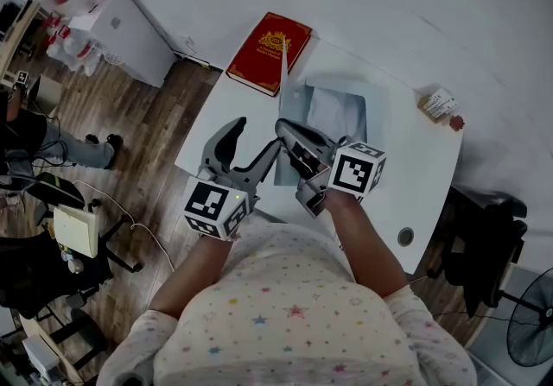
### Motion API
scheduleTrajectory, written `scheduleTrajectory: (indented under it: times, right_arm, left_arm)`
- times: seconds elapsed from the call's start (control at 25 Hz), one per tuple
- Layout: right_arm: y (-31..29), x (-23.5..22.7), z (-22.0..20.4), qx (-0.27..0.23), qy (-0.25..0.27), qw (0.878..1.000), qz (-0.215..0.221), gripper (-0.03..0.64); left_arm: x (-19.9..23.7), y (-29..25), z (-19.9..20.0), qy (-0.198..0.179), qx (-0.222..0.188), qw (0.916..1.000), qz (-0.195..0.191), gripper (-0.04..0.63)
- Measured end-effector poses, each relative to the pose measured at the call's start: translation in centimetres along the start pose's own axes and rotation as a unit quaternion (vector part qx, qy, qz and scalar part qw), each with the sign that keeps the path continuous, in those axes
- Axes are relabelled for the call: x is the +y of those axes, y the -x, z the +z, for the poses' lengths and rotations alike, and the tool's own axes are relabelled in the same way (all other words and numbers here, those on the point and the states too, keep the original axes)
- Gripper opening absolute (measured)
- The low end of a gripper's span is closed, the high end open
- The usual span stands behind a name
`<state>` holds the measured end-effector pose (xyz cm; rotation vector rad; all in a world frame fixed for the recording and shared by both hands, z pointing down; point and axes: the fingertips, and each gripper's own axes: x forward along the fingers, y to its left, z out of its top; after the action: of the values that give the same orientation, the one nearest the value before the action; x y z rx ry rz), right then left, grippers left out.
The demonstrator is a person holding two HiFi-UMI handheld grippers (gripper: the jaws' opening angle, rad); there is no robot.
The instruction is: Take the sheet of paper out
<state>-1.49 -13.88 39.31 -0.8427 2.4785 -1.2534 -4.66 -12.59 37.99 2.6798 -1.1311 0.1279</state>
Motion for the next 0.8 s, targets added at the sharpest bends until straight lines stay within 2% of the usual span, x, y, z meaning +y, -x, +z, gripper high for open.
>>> scheduleTrajectory:
  times: [0.24,0.44,0.8]
  right_arm:
    - [-0.8,0.1,-0.3,0.008,0.005,1.0,0.004,0.002]
    - [-1.4,0.2,-0.5,0.019,0.025,0.999,0.0,0.002]
    - [-1.4,0.1,-0.1,0.021,0.053,0.998,-0.01,0.003]
  left_arm:
    - [-0.1,0.5,-0.4,0.015,0.006,0.9999,-0.005,0.279]
    - [-1.2,0.9,-2.2,0.02,0.037,0.9986,-0.031,0.279]
    - [-1.2,0.9,-2.7,0.04,0.043,0.9973,-0.044,0.279]
